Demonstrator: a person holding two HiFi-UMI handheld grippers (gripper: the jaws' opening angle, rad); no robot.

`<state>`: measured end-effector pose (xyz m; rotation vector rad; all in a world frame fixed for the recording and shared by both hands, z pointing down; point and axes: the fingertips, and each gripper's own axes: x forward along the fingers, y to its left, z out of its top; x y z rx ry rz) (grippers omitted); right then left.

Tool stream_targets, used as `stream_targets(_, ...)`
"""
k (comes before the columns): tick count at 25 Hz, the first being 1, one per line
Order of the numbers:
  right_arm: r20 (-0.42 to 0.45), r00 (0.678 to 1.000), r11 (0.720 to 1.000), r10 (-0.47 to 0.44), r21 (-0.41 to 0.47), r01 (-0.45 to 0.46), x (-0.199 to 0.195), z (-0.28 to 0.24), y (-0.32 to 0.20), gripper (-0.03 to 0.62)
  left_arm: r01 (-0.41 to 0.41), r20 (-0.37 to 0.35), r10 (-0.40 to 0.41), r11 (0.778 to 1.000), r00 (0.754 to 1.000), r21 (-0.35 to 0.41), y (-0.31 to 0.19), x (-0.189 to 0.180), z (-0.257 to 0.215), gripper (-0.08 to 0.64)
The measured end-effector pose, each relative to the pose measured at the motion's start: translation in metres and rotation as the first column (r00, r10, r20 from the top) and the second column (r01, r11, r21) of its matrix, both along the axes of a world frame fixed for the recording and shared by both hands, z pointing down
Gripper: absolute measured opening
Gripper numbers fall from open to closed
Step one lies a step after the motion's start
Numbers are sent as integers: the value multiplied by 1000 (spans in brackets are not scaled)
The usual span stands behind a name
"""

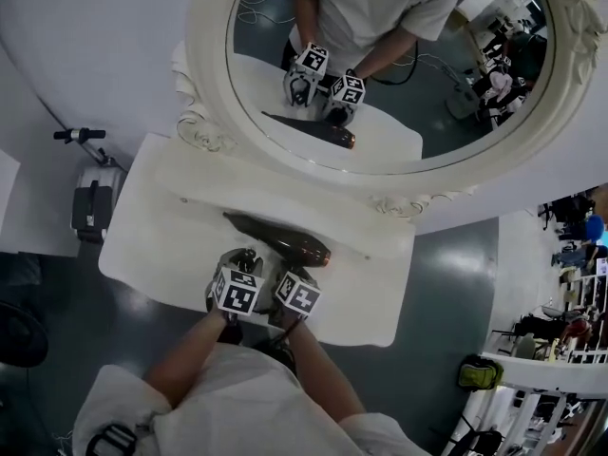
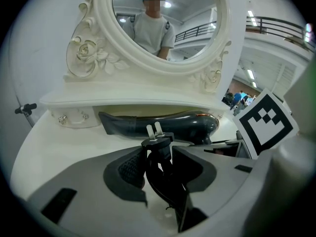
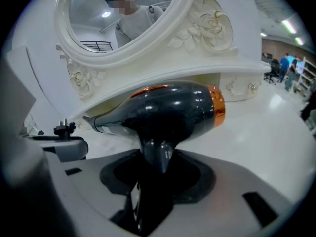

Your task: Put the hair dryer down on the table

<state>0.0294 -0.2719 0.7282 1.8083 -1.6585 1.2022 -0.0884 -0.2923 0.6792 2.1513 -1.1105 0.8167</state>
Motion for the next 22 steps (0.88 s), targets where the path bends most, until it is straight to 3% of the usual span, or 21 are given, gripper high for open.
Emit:
stream_targets(5, 32, 997, 998, -66, 24, 66, -5, -2, 0, 194, 15, 12, -15, 1000, 1000, -2, -2, 0, 4, 163)
stream_targets(9, 113, 989, 994, -100, 46, 95, -15, -8, 0, 311, 29, 25, -29, 1000, 999, -4, -3, -1, 6, 163)
stream_targets(18, 79, 990, 993, -118, 24, 116, 14, -28, 29, 314, 85, 44, -86, 996, 995, 14, 0, -2, -2, 161)
stream_targets(22, 49, 983, 984, -176, 13, 176, 14, -32, 43, 314, 137, 44, -138, 990, 989, 24, 0, -12, -3, 161)
